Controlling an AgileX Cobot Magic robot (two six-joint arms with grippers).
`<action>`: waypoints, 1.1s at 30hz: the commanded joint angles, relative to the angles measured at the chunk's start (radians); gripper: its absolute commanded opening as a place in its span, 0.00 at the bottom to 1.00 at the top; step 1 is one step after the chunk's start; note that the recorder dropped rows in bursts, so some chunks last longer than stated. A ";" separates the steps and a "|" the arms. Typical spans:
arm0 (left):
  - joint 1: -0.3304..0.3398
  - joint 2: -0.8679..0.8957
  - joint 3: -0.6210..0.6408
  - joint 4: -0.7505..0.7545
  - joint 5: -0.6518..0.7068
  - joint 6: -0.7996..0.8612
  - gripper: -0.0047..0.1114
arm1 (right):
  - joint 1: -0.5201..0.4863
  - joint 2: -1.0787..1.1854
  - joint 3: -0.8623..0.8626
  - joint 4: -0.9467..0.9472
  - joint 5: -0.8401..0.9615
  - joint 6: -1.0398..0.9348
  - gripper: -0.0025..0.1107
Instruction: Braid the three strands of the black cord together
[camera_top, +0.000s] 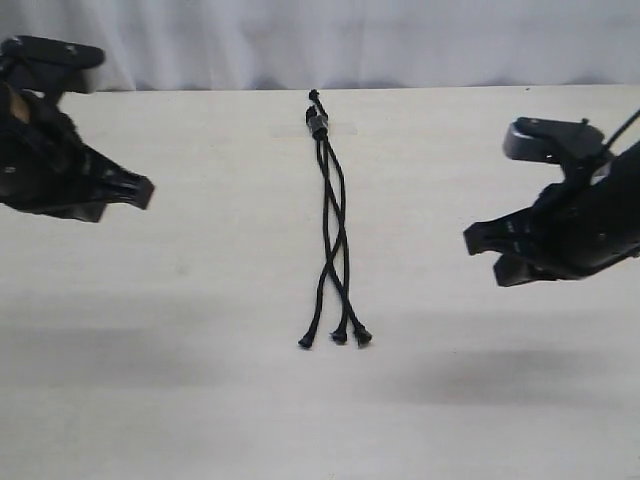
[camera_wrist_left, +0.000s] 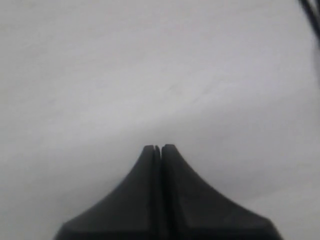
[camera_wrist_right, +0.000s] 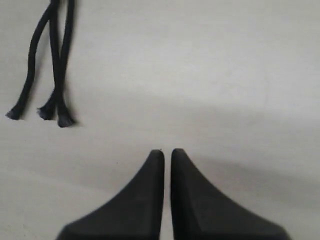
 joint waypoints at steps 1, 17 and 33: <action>0.041 -0.192 0.007 0.051 0.138 -0.020 0.04 | -0.059 -0.179 0.029 -0.111 0.101 -0.018 0.06; 0.034 -1.021 0.364 0.059 0.002 -0.015 0.04 | -0.059 -1.067 0.506 -0.178 -0.264 -0.022 0.06; 0.034 -1.162 0.366 0.093 0.067 -0.015 0.04 | -0.059 -1.436 0.538 -0.149 -0.306 -0.017 0.06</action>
